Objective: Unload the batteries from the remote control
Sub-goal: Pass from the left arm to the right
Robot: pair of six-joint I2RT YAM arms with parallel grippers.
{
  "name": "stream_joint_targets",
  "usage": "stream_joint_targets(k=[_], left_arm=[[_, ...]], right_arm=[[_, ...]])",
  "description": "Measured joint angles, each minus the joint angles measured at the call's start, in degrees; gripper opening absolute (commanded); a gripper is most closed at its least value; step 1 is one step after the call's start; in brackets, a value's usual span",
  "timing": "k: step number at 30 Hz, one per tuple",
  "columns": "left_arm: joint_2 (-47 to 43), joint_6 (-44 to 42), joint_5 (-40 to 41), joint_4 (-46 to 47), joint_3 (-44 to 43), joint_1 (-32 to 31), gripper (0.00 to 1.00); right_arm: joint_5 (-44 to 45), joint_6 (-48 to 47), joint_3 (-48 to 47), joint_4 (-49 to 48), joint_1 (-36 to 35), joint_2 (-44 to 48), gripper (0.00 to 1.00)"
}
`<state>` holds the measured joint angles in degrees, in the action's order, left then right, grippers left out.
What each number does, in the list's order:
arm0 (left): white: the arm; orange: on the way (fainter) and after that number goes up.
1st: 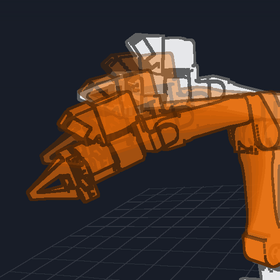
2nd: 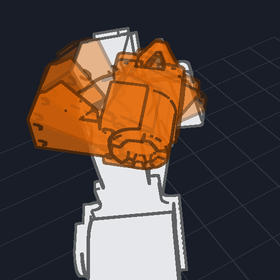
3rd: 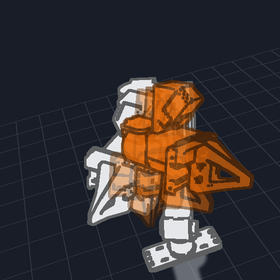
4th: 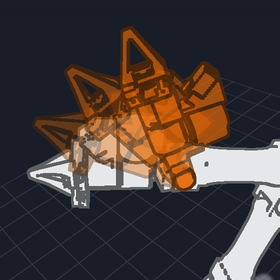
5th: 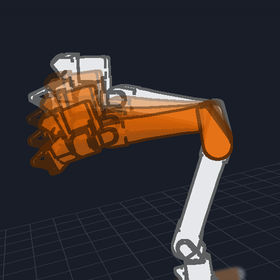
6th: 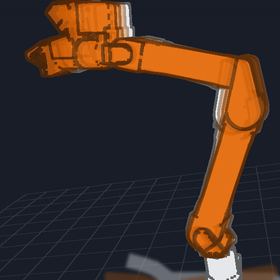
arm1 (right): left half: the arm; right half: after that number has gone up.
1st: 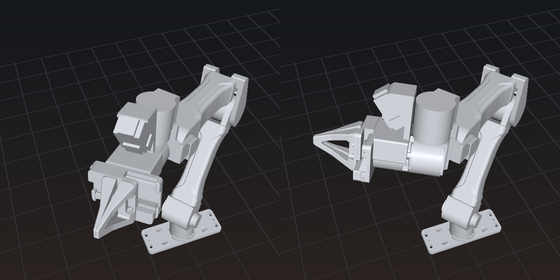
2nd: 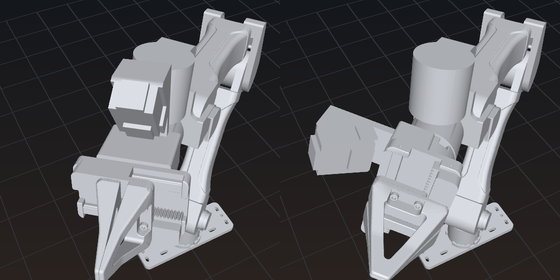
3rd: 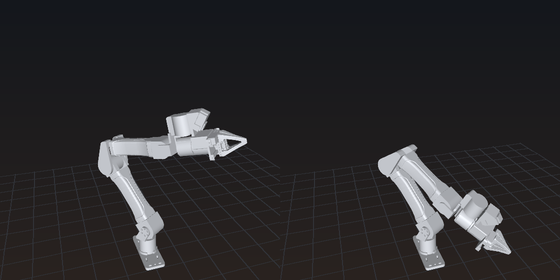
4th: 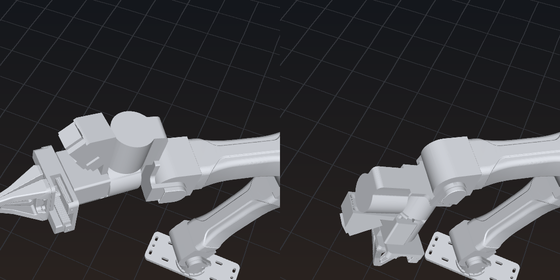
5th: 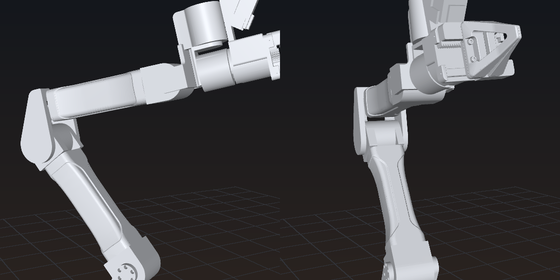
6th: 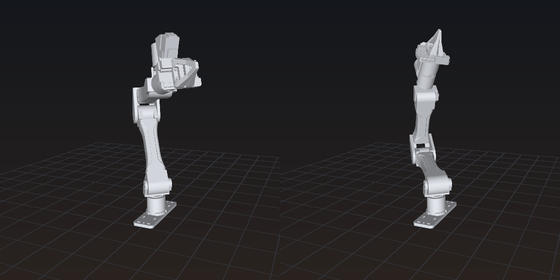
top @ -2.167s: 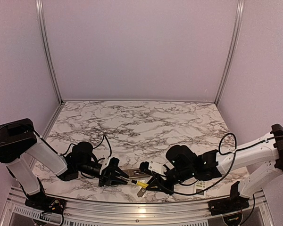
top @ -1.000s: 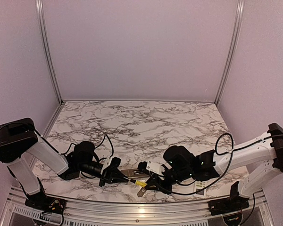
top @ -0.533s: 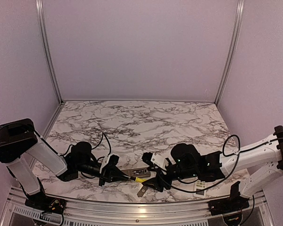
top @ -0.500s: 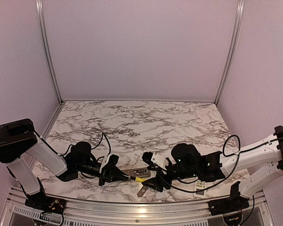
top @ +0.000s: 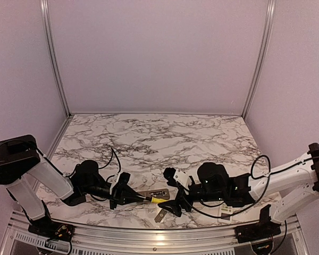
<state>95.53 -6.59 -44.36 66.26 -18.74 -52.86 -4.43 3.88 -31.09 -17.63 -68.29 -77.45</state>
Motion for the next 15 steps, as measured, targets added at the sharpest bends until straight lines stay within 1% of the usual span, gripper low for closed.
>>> stream_joint_targets(k=[15], left_arm=[[-0.42,2.38,0.92,3.69,1.11,0.07,0.0]], right_arm=[[1.2,1.92,2.75,-6.73,0.07,1.64,0.99]])
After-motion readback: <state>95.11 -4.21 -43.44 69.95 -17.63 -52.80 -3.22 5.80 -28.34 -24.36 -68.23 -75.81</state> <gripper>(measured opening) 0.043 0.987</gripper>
